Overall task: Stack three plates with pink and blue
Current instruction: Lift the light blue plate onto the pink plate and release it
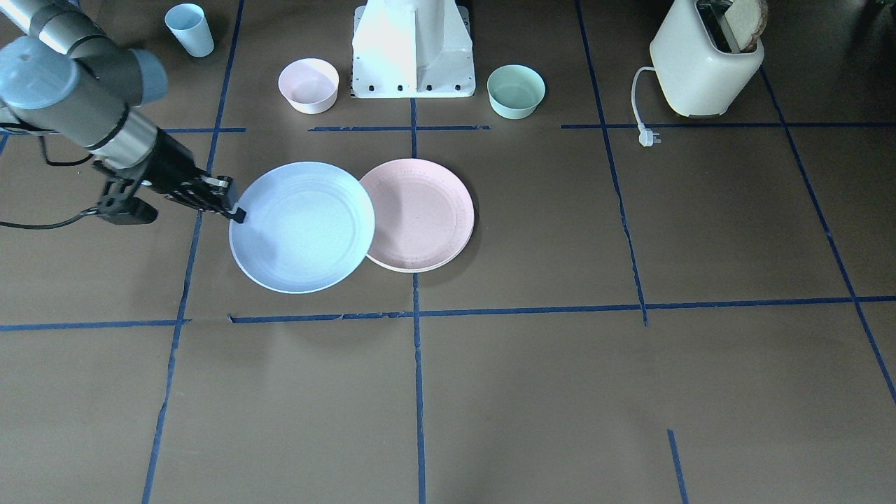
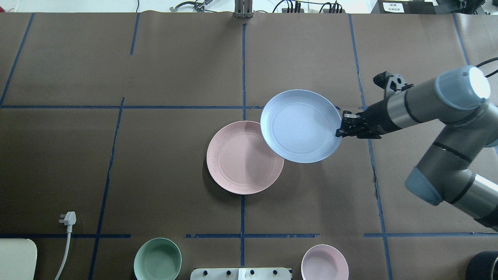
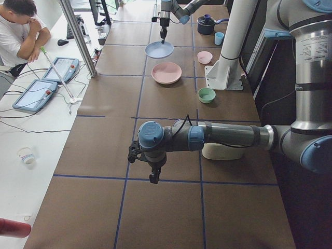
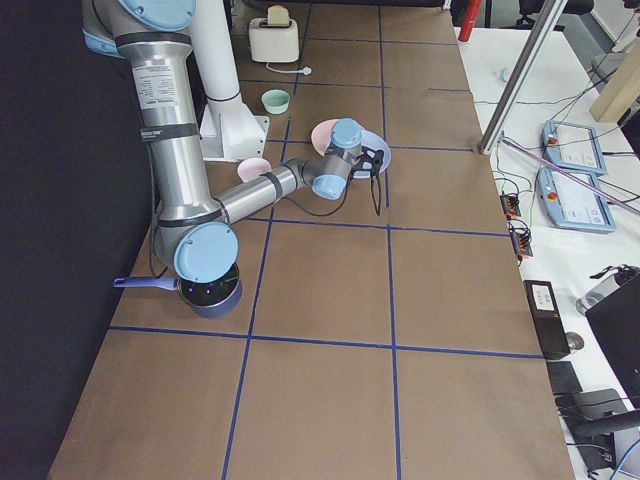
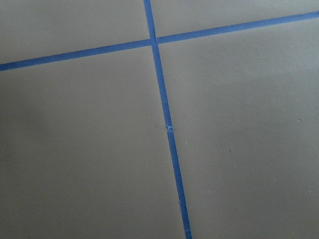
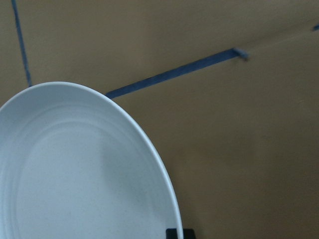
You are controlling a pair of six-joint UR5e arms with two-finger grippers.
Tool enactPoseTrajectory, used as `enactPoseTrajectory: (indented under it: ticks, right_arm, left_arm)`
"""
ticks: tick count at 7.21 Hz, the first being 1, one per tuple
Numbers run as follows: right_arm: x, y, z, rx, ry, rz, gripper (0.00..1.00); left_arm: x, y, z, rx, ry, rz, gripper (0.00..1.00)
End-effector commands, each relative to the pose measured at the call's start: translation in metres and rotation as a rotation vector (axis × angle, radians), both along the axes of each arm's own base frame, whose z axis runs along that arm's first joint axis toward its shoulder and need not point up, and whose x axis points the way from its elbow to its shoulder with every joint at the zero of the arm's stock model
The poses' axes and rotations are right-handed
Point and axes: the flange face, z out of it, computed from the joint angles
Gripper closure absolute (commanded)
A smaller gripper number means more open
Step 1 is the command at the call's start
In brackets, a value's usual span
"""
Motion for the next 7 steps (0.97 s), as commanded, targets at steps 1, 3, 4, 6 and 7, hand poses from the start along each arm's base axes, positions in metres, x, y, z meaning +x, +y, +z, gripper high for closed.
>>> enactPoseTrajectory:
  ticks: [1, 3, 4, 6, 7]
  right_arm:
    - [-0.086, 0.036, -0.072, -0.018, 0.036, 0.022, 1.00]
    - [-0.116, 0.061, -0.067, 0.004, 0.066, 0.021, 1.00]
    - [-0.118, 0.063, -0.065, 0.003, 0.068, 0.016, 0.82]
    - [-0.119, 0.061, -0.062, 0.001, 0.076, 0.013, 0.00]
    - [-0.106, 0.045, -0.060, -0.028, 0.123, 0.016, 0.00]
  left_arm:
    - [0.001, 0.000, 0.001, -0.002, 0.000, 0.001, 0.00]
    - [0.001, 0.000, 0.001, -0.002, 0.000, 0.001, 0.00]
    - [0.001, -0.001, 0.000, -0.001, 0.000, 0.001, 0.00]
    - [0.001, -0.001, 0.001, -0.002, 0.000, 0.001, 0.00]
    - [0.001, -0.001, 0.001, 0.000, 0.000, 0.002, 0.00]
